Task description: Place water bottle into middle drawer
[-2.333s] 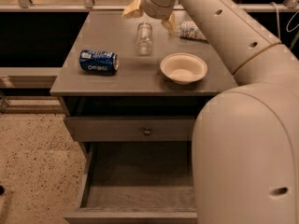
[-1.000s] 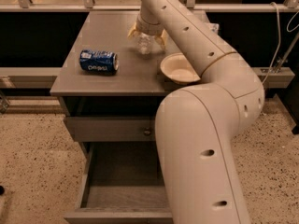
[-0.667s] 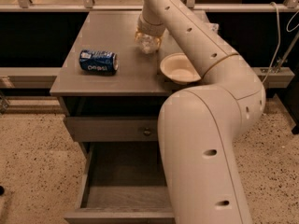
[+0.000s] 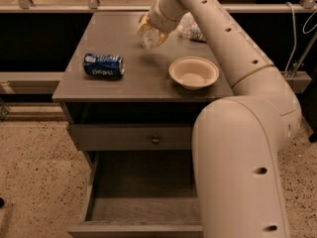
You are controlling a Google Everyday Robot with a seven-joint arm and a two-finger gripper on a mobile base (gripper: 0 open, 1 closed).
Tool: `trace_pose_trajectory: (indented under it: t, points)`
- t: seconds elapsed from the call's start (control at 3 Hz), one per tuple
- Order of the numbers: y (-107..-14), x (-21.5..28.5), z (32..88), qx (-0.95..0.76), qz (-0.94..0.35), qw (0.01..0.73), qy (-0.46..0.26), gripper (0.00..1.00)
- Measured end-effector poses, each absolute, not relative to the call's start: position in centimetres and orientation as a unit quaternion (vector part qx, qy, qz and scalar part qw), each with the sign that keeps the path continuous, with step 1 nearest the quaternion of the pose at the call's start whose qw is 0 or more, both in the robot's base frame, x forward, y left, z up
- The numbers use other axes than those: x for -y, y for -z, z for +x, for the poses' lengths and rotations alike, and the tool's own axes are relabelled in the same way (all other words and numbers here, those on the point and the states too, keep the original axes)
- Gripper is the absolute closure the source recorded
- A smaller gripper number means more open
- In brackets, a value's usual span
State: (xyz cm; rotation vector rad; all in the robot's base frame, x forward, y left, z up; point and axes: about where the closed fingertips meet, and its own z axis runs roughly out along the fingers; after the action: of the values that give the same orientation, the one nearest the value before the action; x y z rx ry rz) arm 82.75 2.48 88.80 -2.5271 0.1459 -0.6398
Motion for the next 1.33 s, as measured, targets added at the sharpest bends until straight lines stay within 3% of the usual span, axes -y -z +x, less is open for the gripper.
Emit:
trace_pose_trajectory:
  t: [0.33, 0.67, 1.0, 1.33]
  points:
    - [-94.9, -2.7, 79.3, -0.017, -0.897, 0.364, 0.251, 1.00]
    - [-99.9, -2.0, 73.7, 0.033, -0.866, 0.429, 0.255, 1.00]
    - [-102.4, -0.9, 67.6, 0.086, -0.849, 0.448, 0.266, 1.00]
    - [-99.3, 0.0, 66.0, 0.088, -0.861, 0.436, 0.245, 1.00]
